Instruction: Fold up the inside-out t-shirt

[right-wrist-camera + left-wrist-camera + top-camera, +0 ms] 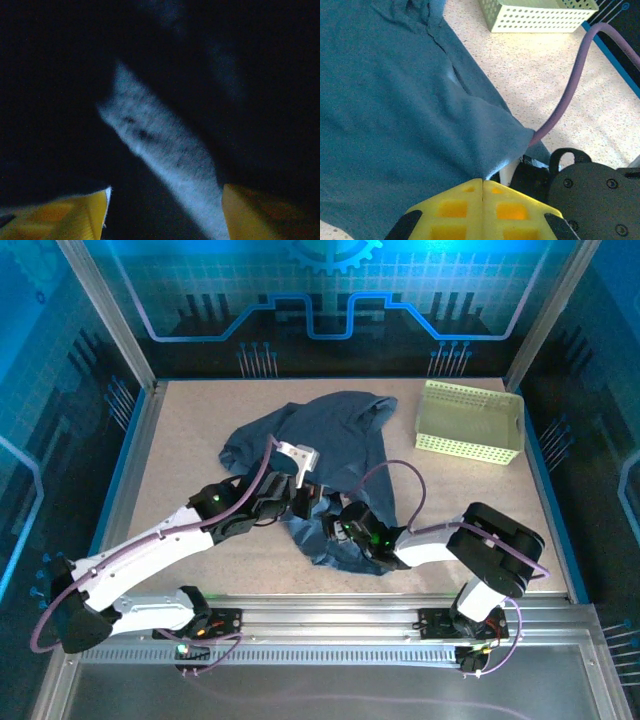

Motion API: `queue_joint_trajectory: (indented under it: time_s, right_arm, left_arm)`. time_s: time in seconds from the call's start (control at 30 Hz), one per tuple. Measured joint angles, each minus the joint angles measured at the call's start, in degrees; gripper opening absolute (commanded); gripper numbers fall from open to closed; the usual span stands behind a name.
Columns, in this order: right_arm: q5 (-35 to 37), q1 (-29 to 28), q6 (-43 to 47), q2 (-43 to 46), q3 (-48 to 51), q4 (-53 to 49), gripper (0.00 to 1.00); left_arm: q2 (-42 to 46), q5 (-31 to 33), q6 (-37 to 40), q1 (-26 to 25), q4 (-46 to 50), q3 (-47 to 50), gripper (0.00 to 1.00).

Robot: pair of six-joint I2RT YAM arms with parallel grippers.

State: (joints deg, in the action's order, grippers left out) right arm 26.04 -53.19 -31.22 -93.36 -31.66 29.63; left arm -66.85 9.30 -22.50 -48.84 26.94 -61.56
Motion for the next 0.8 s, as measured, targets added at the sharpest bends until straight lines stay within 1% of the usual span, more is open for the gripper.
queue_joint_trajectory:
  time_s: [0.17, 0.4, 0.5, 0.57, 0.7, 0.8]
  right_arm:
    - [4.0, 0.0, 0.3, -2.5, -4.1, 3.0, 0.64]
    - [3.3, 0.0, 2.8, -6.0, -5.3, 8.9, 0.64]
    - [3.2, 0.5, 3.9, -6.3, -5.1, 10.0, 0.64]
    - [1.5, 2.3, 4.1, -5.6, -3.6, 11.6, 0.64]
    - [-3.4, 8.5, 4.8, -3.3, 0.3, 12.9, 0.64]
    - [-7.3, 10.3, 5.7, -1.7, 1.5, 12.9, 0.64]
  left_arm:
    - [0.0, -2.2, -0.3, 0.0, -1.1, 0.0, 0.00]
    - [-1.5, -5.8, -1.7, 0.0, -2.9, -1.4, 0.00]
    - [-1.8, -5.9, -1.4, 0.0, -2.1, -3.2, 0.00]
    - [-1.2, -5.5, -1.1, 0.5, -1.9, -3.8, 0.00]
    - [1.0, -5.2, -0.3, 2.8, -0.5, -3.8, 0.00]
    - [2.0, -4.3, 1.0, 3.5, 0.2, -3.8, 0.00]
